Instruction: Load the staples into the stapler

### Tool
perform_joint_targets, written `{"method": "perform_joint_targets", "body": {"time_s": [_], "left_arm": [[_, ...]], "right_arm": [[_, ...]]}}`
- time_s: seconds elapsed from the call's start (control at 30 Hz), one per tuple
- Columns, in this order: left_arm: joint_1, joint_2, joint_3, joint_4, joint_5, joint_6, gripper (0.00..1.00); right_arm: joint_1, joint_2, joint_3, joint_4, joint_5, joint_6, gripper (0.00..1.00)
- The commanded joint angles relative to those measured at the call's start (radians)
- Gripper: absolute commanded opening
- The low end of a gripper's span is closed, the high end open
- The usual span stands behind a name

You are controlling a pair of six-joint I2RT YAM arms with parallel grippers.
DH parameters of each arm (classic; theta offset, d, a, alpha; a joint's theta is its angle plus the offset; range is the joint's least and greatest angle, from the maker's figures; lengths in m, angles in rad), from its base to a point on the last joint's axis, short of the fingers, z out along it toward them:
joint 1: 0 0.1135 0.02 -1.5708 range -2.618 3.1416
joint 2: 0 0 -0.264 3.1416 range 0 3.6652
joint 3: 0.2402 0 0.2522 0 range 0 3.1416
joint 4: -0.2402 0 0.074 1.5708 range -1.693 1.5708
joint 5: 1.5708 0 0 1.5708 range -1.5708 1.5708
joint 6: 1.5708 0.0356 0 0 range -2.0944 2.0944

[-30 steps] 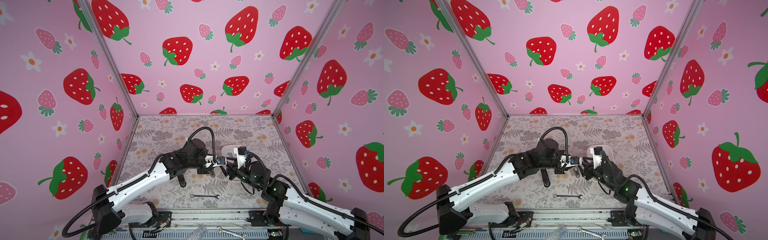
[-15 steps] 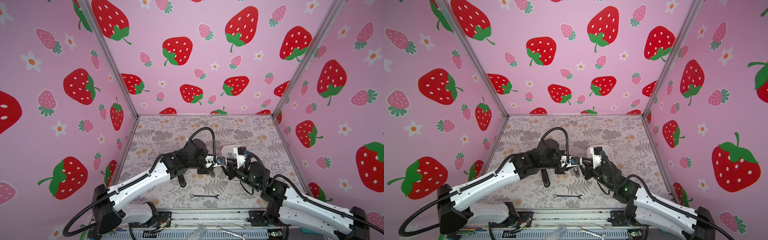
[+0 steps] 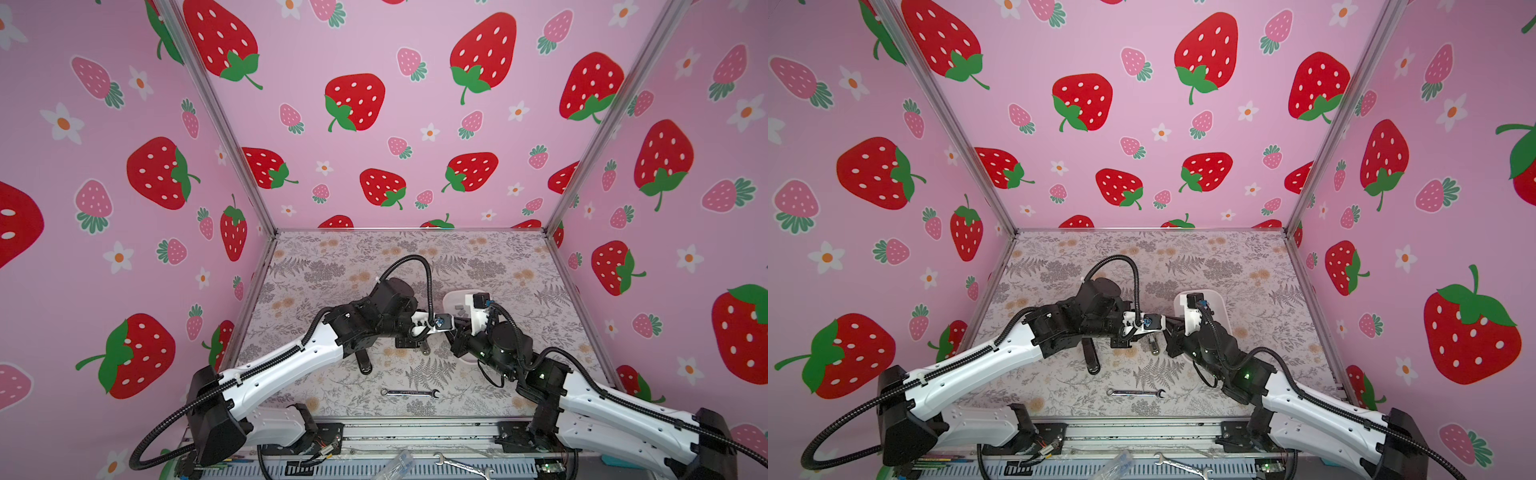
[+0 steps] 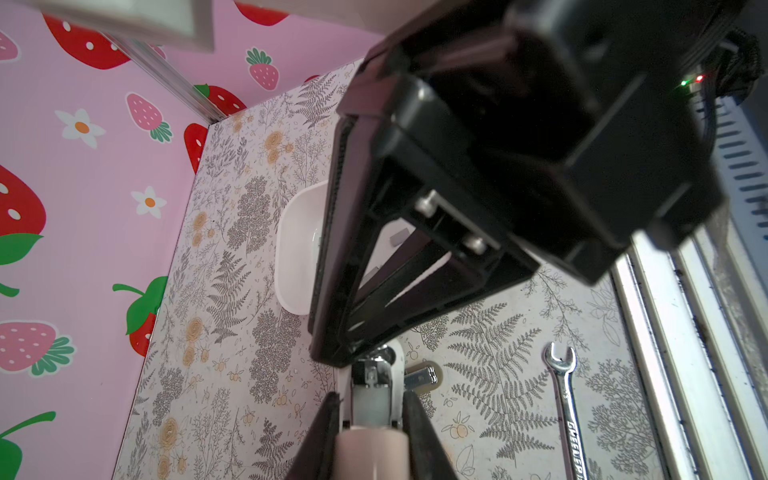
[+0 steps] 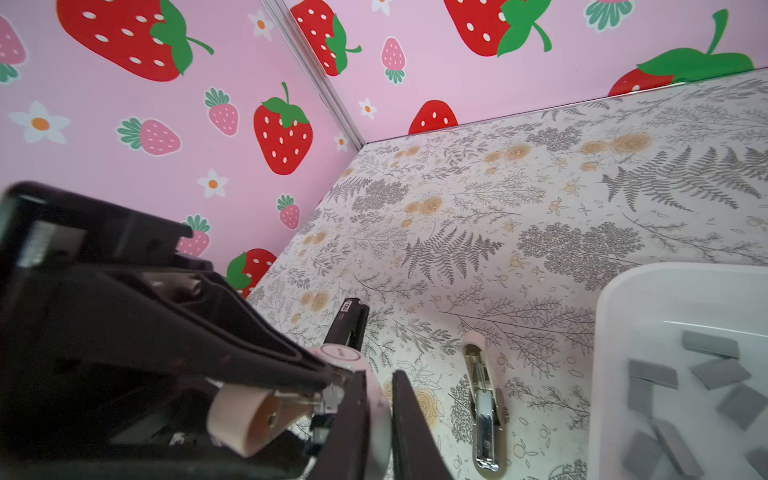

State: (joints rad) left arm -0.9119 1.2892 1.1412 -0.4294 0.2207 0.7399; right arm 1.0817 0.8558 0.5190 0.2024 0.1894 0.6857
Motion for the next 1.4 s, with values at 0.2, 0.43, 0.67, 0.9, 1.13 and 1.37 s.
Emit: {"method": "perform_joint_targets", "body": {"time_s": [0.2,0.43,0.67,0.9,1.13,1.37], "left_arm": [[-0.002,-0.030,0.007,0.021,0.052,0.032,0.00],[0.003,-0.055,0.002,0.026,0.127,0.035,0.00],[0.018,-0.085,-0.026,0.068,0.203,0.026,0.00],[0.023,-0.093,-0.020,0.068,0.193,0.011,0.00],[0.043,-0.101,-0.025,0.072,0.236,0.002,0.00],[0.053,-0.093,-0.021,0.068,0.270,0.010,0.00]], "right_arm": [[0.003,0.007,-0.032,-0.014,0.060,0.025,0.11],[0.003,0.017,-0.071,0.029,0.061,0.006,0.12],[0.003,0.030,-0.069,0.035,0.073,-0.013,0.19],[0.002,-0.078,-0.068,-0.020,0.149,-0.114,0.34],[0.003,-0.295,-0.178,0.122,0.117,-0.318,0.51],[0.003,-0.404,-0.280,0.296,-0.070,-0.464,0.72]]}}
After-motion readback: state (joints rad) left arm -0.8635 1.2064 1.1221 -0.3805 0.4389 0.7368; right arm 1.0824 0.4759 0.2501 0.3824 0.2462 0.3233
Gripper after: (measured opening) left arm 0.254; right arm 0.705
